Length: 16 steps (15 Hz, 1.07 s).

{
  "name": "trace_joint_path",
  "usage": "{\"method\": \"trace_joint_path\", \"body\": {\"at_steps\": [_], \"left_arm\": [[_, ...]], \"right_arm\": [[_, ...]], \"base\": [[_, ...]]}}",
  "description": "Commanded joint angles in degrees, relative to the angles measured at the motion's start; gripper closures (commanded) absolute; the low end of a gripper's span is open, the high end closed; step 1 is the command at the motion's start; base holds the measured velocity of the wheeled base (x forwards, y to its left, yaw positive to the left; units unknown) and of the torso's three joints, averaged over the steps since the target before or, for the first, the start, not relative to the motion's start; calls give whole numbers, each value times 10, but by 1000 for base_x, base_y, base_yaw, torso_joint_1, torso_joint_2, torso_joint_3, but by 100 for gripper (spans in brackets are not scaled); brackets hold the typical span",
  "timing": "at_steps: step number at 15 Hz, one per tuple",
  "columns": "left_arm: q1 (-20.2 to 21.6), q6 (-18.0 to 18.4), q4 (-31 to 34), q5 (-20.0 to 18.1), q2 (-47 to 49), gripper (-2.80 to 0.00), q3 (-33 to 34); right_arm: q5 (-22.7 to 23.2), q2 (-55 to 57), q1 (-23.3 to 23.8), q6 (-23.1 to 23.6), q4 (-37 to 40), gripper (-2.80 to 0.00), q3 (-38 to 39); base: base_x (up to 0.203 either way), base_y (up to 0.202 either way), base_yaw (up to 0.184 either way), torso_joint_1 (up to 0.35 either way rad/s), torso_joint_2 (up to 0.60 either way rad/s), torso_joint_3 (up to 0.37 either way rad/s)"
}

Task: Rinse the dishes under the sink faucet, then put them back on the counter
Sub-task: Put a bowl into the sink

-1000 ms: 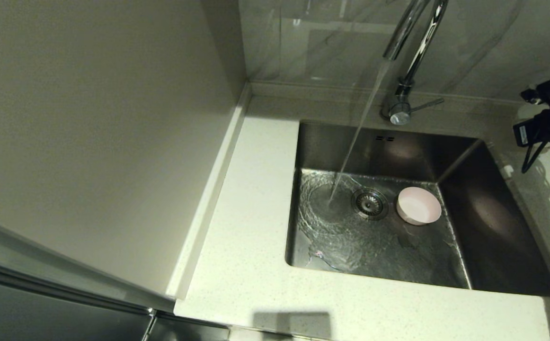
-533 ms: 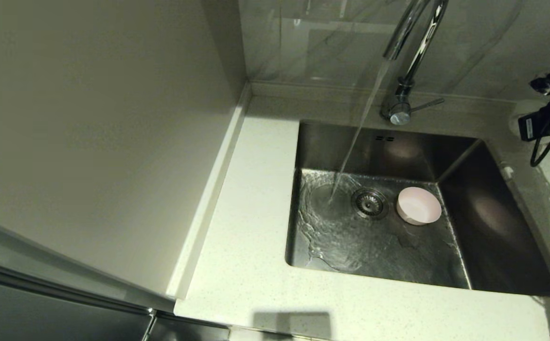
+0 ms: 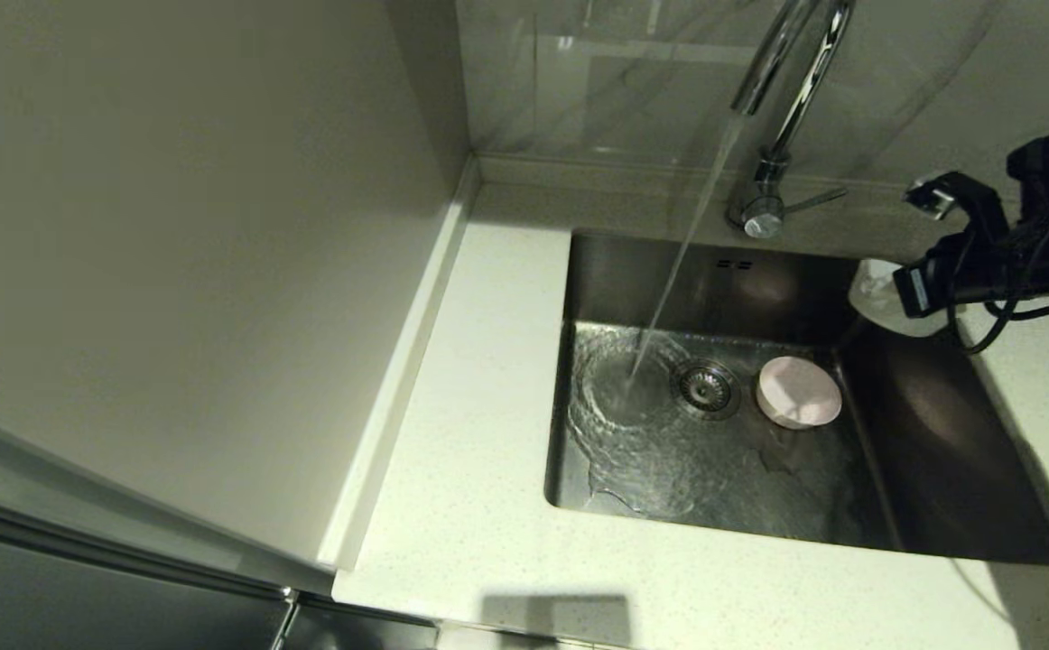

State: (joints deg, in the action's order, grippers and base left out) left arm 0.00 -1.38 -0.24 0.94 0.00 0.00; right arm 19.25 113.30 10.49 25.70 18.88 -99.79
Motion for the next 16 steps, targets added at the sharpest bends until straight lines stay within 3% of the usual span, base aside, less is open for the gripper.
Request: {"method": "trace_joint_path", "body": {"at_steps": [1,5,9,14,16], "left_arm": [[0,0,0,0,-1,0,0],[0,0,0,0,-1,0,0],[0,0,0,0,-1,0,0],[0,0,0,0,-1,0,0],[0,0,0,0,-1,0,0]], "right_arm": [[-10,-24,-65,-14,-1,0,42],[-54,-35,-134,-42,-66,0,159],[-61,-33,-203,-77,-204,0,249],[-59,9,-252,-62,-504,0,392],[-62,31,-257,-37,-554,0,419]], "base": [[0,0,0,0,0,0],[0,0,0,0,0,0],[0,0,0,0,0,0],[0,0,0,0,0,0],[0,0,0,0,0,0]]}}
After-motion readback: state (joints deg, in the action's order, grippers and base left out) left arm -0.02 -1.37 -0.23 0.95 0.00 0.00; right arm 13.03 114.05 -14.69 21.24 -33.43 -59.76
